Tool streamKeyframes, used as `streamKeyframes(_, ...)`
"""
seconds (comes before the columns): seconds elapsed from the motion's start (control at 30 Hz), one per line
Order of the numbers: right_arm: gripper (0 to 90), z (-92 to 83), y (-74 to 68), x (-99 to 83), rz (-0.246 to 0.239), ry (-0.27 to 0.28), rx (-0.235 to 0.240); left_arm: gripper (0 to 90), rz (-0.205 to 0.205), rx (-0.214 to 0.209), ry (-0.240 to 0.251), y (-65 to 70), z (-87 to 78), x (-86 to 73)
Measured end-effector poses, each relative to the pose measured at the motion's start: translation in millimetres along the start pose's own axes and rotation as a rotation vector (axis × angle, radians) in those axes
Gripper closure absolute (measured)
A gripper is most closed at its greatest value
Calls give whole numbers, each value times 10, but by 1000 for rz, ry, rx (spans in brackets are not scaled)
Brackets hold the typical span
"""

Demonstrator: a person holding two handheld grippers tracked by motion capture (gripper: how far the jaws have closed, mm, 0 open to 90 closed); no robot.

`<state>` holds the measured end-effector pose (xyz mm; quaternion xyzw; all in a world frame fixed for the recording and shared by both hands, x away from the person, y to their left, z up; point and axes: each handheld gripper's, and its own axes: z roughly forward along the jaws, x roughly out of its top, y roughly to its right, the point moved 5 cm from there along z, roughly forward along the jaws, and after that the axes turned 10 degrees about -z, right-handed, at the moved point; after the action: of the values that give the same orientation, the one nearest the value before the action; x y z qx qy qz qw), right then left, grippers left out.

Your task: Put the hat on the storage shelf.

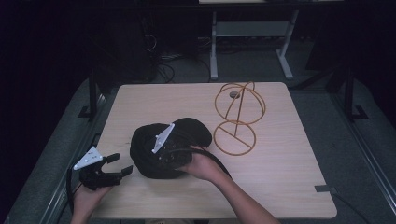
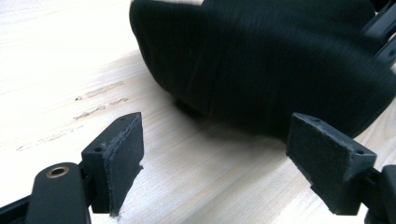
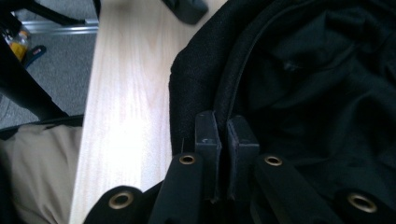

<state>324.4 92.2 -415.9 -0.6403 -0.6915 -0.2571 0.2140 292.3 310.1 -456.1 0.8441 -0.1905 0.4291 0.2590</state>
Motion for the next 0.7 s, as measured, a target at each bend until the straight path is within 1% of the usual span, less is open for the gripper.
streamKeyframes(0.03, 847, -40, 3, 17, 0, 11, -2, 183, -1, -7, 8, 13, 3, 6)
streamKeyframes(0.07, 848, -85, 5, 35, -1, 18, -3, 183, 6, -8, 5, 24, -4, 13)
streamKeyframes(0.2, 847, -211, 4, 103, -14, 29, -14, 184, 15, -24, 24, 88, -14, 50)
streamKeyframes(0.27, 846, -274, 10, 144, -13, 49, -15, 184, 33, -27, 28, 116, -16, 64)
streamKeyframes(0.4, 847, -402, 43, 200, -17, 77, -23, 184, 47, -39, 33, 165, -26, 92)
streamKeyframes(0.5, 847, -508, 77, 237, -15, 100, -31, 185, 57, -58, 45, 230, -31, 135)
streamKeyframes(0.53, 847, -558, 96, 253, -15, 110, -36, 187, 58, -64, 45, 249, -26, 145)
streamKeyframes(0.57, 847, -635, 128, 275, -7, 131, -46, 187, 67, -72, 42, 276, -18, 163)
streamKeyframes(0.6, 847, -635, 128, 275, -7, 131, -46, 187, 67, -82, 45, 306, -6, 177)
streamKeyframes(0.63, 847, -698, 153, 284, -3, 139, -48, 186, 75, -93, 45, 334, 1, 194)
streamKeyframes(0.67, 847, -698, 153, 284, -3, 139, -48, 186, 78, -104, 49, 366, 8, 214)
streamKeyframes(0.7, 847, -739, 178, 283, -2, 138, -53, 186, 82, -112, 54, 391, 11, 231)
